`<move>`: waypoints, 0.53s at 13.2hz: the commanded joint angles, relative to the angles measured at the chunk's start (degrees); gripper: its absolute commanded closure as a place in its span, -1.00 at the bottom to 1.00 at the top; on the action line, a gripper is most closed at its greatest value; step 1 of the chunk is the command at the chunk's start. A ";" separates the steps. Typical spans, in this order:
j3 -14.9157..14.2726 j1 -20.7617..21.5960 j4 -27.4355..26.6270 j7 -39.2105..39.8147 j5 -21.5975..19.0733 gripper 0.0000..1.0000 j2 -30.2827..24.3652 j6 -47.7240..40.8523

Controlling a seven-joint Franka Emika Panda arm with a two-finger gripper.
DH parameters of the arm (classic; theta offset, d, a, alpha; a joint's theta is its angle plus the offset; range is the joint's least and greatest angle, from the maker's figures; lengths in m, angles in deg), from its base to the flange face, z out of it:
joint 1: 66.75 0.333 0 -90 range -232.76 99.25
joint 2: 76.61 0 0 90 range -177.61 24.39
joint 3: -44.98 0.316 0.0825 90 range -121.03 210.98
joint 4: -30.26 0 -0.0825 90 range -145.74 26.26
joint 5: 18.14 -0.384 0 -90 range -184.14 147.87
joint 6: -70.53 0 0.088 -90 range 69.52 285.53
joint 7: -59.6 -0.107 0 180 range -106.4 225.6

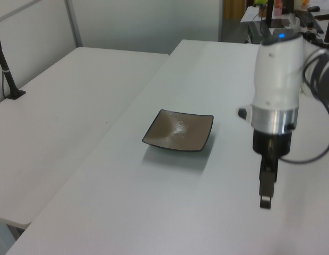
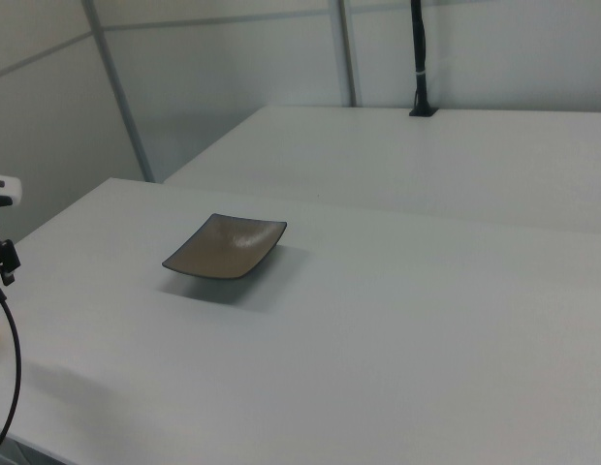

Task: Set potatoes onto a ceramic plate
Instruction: 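Lower the open gripper over the yellow potato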

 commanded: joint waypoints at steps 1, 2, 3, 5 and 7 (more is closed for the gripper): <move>-0.11 4.50 0.24 -7.21 5.85 -1.00 3.95 3.29; -0.11 5.20 0.24 -8.00 6.64 -1.00 4.66 3.81; -0.11 5.82 0.24 -8.62 7.00 -1.00 5.45 5.03; -0.11 6.61 0.24 -8.80 7.09 -1.00 6.68 5.66; -0.11 7.75 0.24 -8.89 7.96 -1.00 8.09 6.18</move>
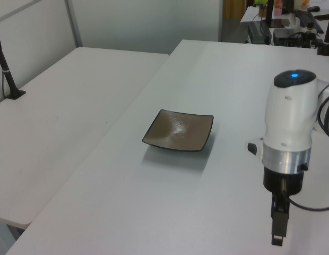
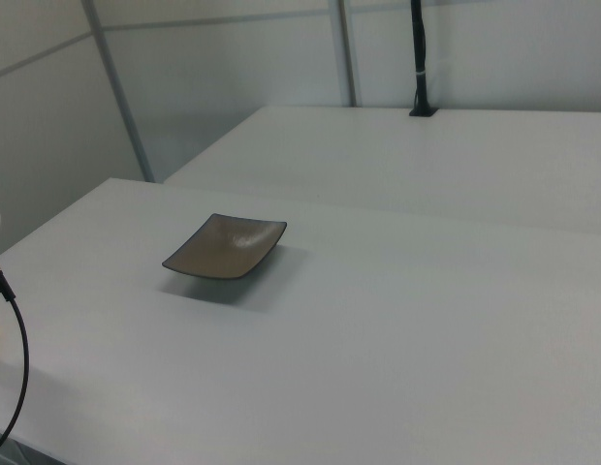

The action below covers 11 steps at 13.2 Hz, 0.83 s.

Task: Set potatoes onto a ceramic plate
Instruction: 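Lower the open gripper over the yellow potato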

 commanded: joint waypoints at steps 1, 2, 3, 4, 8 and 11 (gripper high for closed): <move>-0.20 1.91 0.20 -1.55 2.31 -1.00 2.42 2.40; -0.20 2.18 0.29 -1.55 2.58 -1.00 3.55 3.46; -0.20 2.79 0.73 -1.55 2.76 -1.00 4.44 3.82; -0.20 3.23 1.16 -1.55 3.54 -1.00 5.14 3.82; -0.20 5.17 1.35 -7.25 10.04 -1.00 7.08 4.17; -0.20 5.34 1.35 -7.61 12.15 -0.83 8.40 4.26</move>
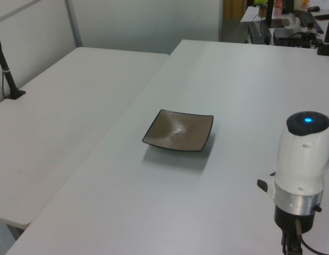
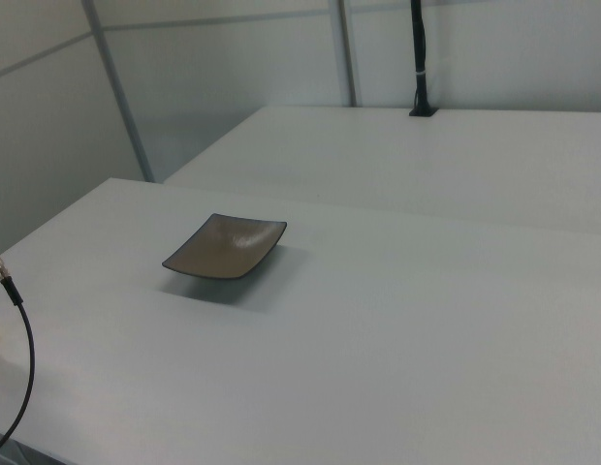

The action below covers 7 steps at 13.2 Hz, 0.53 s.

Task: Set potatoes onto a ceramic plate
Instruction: 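Close the gripper around the yellow potato and lift it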

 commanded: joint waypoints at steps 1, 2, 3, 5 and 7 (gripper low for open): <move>-0.21 0.48 0.99 -1.93 3.10 -0.64 1.78 1.59; -0.21 0.57 0.99 -1.93 3.10 -0.51 2.05 3.07; -0.21 0.48 0.99 -1.93 3.10 -0.34 2.22 4.65; -0.21 0.48 1.08 -1.93 4.07 0.04 2.31 5.02; -0.21 0.48 1.08 -1.93 4.16 0.34 2.31 5.02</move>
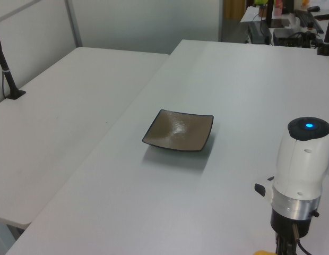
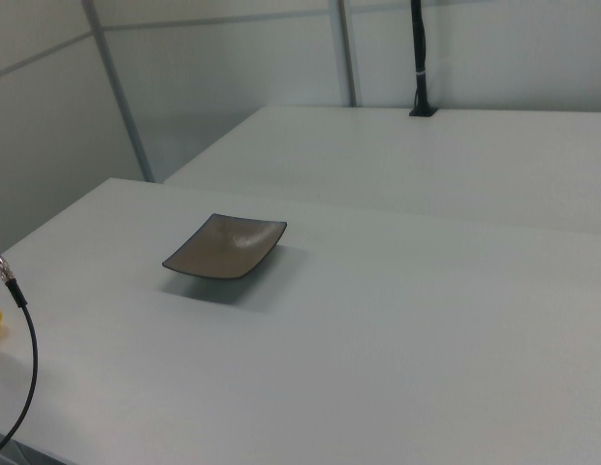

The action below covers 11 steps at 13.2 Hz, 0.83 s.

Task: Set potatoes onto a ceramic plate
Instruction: 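Close the gripper around the yellow potato and lift it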

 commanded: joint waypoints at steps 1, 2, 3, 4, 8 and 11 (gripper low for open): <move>-0.20 0.38 1.02 -1.68 1.85 0.54 0.63 0.86; -0.20 0.03 1.02 -1.68 1.85 0.55 0.29 0.77; -0.20 -0.24 1.02 -1.68 1.76 0.55 -0.41 0.77; -0.20 -0.41 0.94 -1.68 1.76 0.55 -1.38 0.77; -0.20 -3.04 0.24 -1.59 1.06 0.53 -7.08 0.07; -0.20 -5.33 0.32 -1.33 1.06 0.53 -9.90 -0.10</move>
